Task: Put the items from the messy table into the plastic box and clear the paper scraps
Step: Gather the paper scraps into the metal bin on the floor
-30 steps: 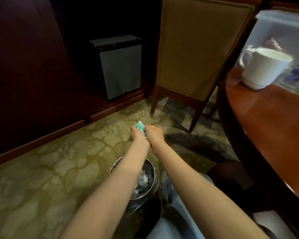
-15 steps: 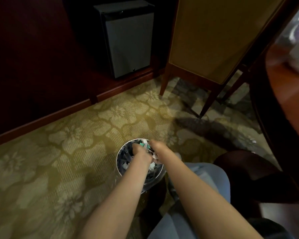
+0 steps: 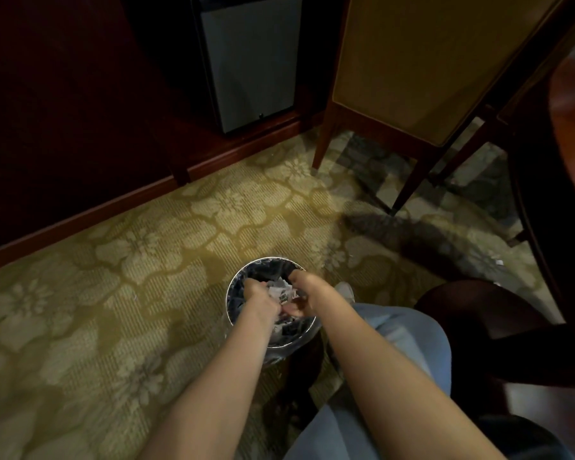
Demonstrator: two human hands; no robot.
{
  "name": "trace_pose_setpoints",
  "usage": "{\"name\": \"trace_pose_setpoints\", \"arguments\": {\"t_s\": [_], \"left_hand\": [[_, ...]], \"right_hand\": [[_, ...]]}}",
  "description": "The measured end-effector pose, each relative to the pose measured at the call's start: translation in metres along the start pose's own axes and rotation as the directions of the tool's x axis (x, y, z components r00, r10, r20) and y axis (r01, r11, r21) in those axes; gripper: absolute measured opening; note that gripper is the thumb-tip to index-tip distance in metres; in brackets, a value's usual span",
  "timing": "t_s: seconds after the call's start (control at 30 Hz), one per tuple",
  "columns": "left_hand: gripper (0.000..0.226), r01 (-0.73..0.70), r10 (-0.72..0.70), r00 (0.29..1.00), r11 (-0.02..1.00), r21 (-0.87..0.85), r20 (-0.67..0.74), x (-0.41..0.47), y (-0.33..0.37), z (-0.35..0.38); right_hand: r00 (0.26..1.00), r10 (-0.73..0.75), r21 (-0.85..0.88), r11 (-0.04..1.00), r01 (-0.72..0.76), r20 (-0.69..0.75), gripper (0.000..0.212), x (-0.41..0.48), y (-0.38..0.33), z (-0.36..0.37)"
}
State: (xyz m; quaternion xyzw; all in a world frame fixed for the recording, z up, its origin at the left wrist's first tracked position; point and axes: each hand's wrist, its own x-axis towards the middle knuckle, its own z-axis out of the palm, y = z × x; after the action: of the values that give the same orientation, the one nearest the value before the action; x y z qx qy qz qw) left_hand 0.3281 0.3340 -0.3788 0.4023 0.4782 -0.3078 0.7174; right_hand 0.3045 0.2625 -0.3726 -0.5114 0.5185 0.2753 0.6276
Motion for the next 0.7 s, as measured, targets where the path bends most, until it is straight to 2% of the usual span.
{"name": "trace_pose_setpoints", "arguments": {"t_s": [0.13, 0.23, 0.33, 0.43, 0.5, 0.63, 0.7], "left_hand": [[0.034, -0.028, 0.025, 0.998, 0.998, 0.049, 0.056, -0.007, 0.001, 0.001], [0.037, -0.045, 0.043, 0.999, 0.994, 0.102, 0.014, -0.011, 0.005, 0.002], [0.035, -0.059, 0.057, 0.998, 0.984, 0.167, 0.020, -0.016, 0.008, 0.005], [0.032, -0.097, 0.093, 0.995, 0.973, 0.211, 0.029, -0.031, 0.012, 0.012], [0.030, -0.144, 0.128, 0.988, 0.965, 0.218, 0.087, -0.042, 0.015, 0.019], [0.045, -0.218, 0.178, 0.968, 0.945, 0.243, 0.175, -0.073, 0.020, 0.037], [0.044, -0.254, 0.200, 0.955, 0.932, 0.258, 0.219, -0.091, 0.021, 0.045]], "right_hand": [[0.999, -0.030, 0.060, 0.998, 0.027, 0.037, 0.020, -0.001, -0.001, -0.005], [0.997, -0.077, 0.101, 0.992, 0.075, 0.014, 0.019, -0.005, 0.000, -0.012], [0.993, -0.119, 0.068, 0.990, 0.120, -0.013, 0.012, -0.013, -0.001, -0.016], [0.984, -0.176, 0.030, 0.984, 0.177, -0.017, 0.013, -0.025, -0.006, -0.022], [0.974, -0.224, 0.017, 0.974, 0.225, -0.025, 0.010, -0.035, -0.011, -0.026], [0.946, -0.318, 0.000, 0.948, 0.318, -0.066, 0.007, -0.055, -0.025, -0.035], [0.925, -0.371, -0.015, 0.928, 0.371, -0.085, 0.015, -0.067, -0.031, -0.043]]}}
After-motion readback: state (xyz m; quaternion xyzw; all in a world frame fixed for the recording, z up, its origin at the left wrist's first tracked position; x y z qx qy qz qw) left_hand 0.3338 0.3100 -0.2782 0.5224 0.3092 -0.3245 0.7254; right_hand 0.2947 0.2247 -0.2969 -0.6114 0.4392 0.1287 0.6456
